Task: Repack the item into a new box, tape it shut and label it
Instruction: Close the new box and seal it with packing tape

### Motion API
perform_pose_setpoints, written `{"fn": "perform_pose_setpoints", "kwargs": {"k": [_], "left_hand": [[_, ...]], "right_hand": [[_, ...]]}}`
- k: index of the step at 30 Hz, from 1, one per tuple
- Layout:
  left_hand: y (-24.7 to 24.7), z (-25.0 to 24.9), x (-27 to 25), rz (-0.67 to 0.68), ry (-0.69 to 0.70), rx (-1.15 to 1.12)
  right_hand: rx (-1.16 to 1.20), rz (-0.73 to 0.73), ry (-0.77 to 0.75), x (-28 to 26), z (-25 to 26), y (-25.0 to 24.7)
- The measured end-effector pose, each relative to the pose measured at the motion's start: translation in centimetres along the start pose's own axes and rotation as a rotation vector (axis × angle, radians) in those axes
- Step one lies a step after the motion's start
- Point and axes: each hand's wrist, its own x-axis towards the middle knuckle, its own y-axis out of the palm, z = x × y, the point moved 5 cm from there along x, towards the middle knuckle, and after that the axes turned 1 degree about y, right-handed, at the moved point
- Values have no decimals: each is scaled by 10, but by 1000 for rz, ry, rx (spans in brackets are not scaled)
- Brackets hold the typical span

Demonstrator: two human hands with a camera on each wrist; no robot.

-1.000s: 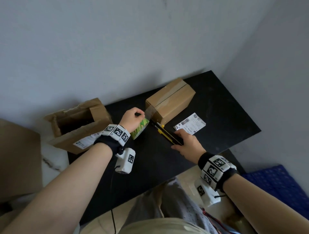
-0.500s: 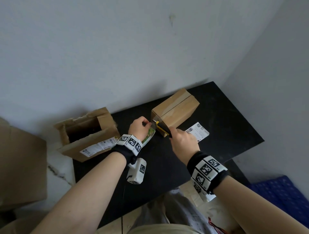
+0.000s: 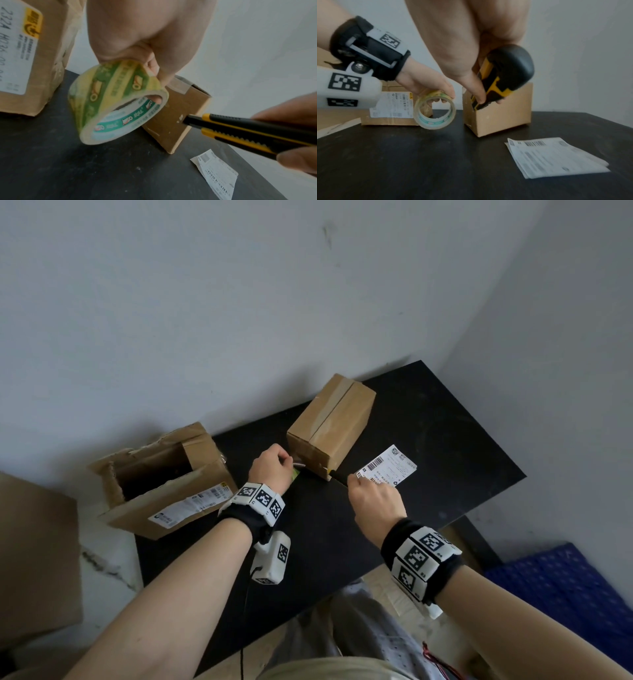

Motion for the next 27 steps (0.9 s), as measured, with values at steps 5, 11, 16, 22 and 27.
{"fn": "perform_pose_setpoints", "kwargs": {"k": [5, 11, 16, 22, 27], "left_hand": [[6, 7, -4, 54, -24, -46], [10, 21, -12, 76, -64, -109], [7, 30, -16, 42, -50, -179], [7, 33, -19, 27, -37, -237], [7, 31, -21, 23, -48, -261]], "right_hand": [[348, 62, 145, 5, -26, 33], [768, 235, 231, 25, -31, 87], [890, 239, 234, 38, -25, 105], [686, 206, 110, 43, -18, 106], [621, 130, 41, 37, -18, 99]]}}
